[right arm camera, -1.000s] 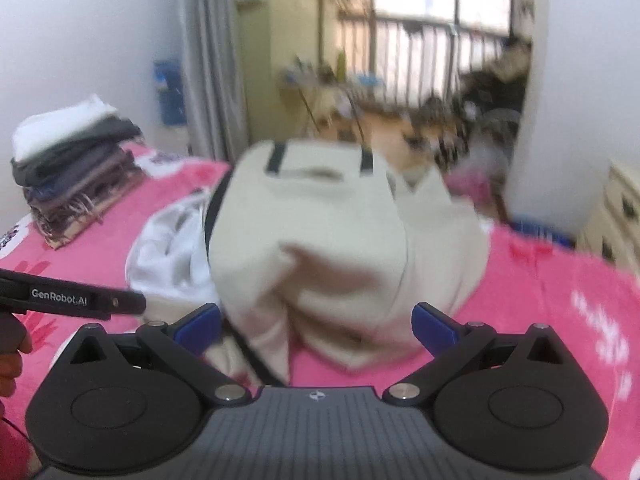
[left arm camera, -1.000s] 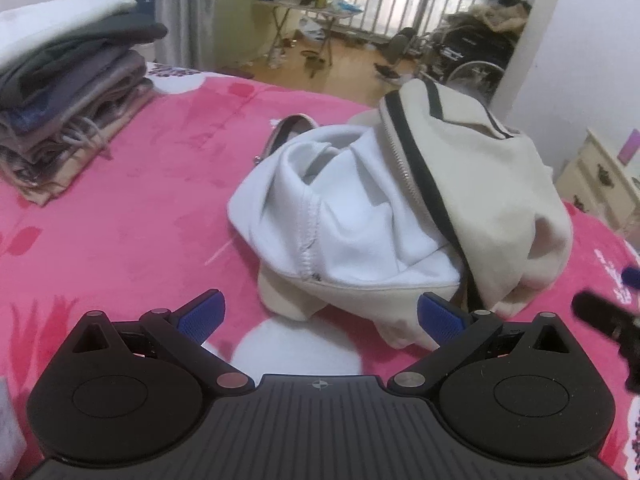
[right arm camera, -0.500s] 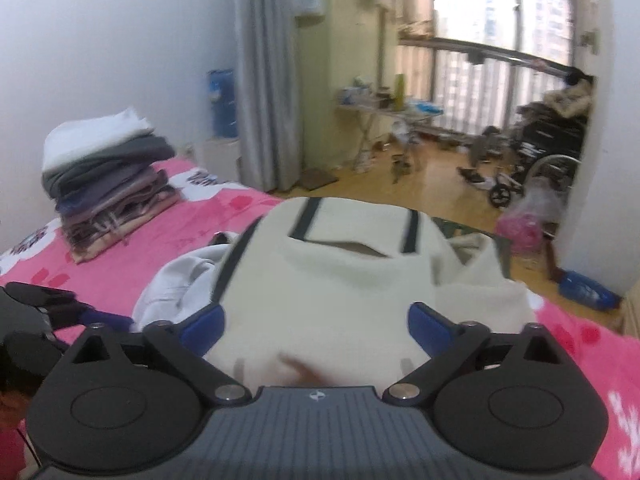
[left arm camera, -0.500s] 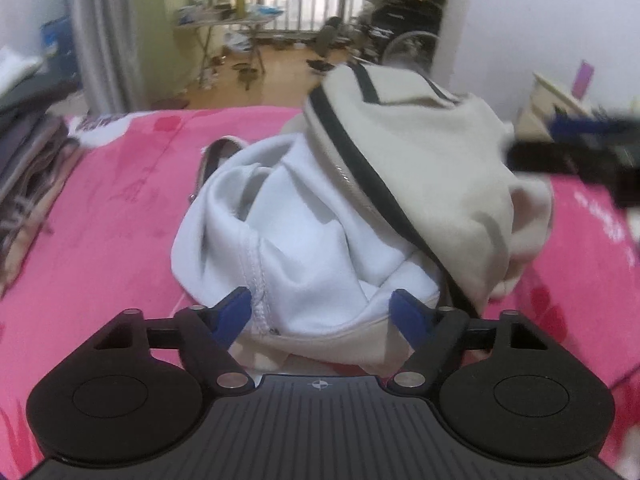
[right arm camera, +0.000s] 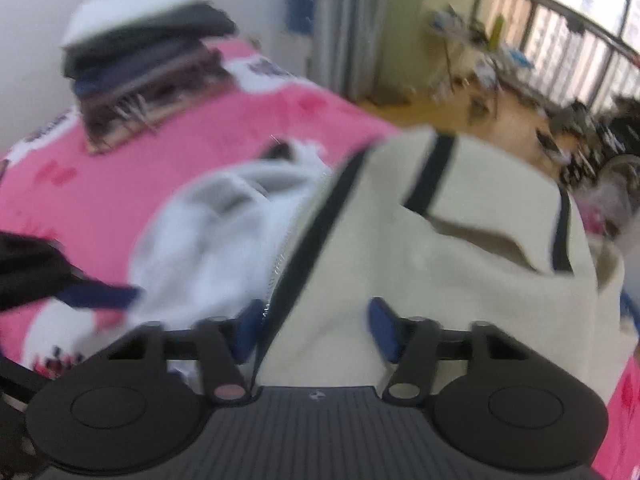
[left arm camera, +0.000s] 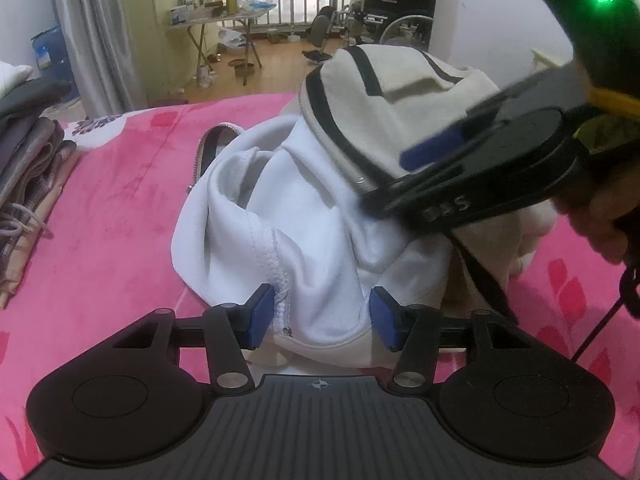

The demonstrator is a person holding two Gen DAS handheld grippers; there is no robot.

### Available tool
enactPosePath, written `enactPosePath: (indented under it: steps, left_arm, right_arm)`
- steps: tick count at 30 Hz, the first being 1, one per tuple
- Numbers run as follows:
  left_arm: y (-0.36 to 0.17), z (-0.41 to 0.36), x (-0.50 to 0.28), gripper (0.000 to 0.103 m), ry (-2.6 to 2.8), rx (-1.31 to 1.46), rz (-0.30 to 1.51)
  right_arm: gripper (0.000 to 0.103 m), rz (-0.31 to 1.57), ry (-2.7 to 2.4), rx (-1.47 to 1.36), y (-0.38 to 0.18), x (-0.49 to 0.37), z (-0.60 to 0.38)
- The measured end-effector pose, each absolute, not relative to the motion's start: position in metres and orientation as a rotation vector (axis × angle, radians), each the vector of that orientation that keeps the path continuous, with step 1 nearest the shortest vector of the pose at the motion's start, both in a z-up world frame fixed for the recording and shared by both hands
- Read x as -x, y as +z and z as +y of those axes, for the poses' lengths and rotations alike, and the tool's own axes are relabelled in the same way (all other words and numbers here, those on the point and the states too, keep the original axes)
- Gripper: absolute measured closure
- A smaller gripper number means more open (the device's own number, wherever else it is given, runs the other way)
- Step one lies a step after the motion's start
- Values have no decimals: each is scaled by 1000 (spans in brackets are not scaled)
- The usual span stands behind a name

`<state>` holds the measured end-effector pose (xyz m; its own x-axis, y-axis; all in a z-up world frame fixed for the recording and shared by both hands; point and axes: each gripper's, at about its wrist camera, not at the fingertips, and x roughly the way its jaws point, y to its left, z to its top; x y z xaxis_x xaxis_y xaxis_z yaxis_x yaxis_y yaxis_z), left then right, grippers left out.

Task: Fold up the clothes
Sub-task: 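Grasp the jacket's zipper edge with the left gripper while the right gripper grasps the black-trimmed hem, then lift the jacket up with both grippers, raising the zipper edge high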

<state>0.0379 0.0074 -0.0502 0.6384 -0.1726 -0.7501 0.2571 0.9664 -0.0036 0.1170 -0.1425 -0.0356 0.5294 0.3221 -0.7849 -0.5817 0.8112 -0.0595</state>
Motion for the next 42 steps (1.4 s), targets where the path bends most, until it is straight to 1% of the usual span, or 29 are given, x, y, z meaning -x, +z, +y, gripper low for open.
enactPosePath:
  steps: [1, 3, 5, 7, 10, 13, 17, 21, 25, 30, 34, 38, 42]
  left_arm:
    - [-51, 7, -38, 49, -249, -111, 845]
    - [-50, 5, -37, 48, -254, -121, 844]
    - [-49, 6, -37, 45, -264, -121, 843]
    - [-48, 6, -36, 36, -280, -118, 840]
    - [-46, 2, -32, 29, -306, -120, 829]
    - [-47, -4, -28, 29, -335, -151, 825]
    - [-51, -11, -27, 29, -354, -184, 837]
    - [-51, -18, -23, 29, -373, -212, 846]
    - [-47, -20, -19, 28, -379, -234, 829]
    - [-37, -25, -16, 28, -447, -237, 773]
    - [-34, -40, -6, 24, -575, -280, 717]
    - [-41, -61, 6, 22, -694, -376, 693]
    - [-46, -71, 3, 22, -714, -419, 678]
  right_arm:
    - [82, 855, 546, 309, -33, -115, -154]
    - [95, 826, 483, 250, -18, -107, -184]
    - [95, 795, 416, 191, -3, -98, -214]
    - [95, 767, 334, 128, 10, -86, -249]
    - [96, 741, 187, 25, 26, -62, -309]
    - [96, 755, 30, -68, 23, -21, -364]
    - [96, 834, -125, -144, -5, 32, -410]
    - [96, 905, -181, -180, -35, 56, -414]
    - [96, 935, -170, -158, -48, 67, -411]
    - [96, 838, -104, -264, -13, 69, -417]
    - [95, 724, -29, -368, 26, 57, -425]
    - [95, 628, 53, -470, 53, 34, -435]
    - [95, 600, 182, -544, 67, -3, -433]
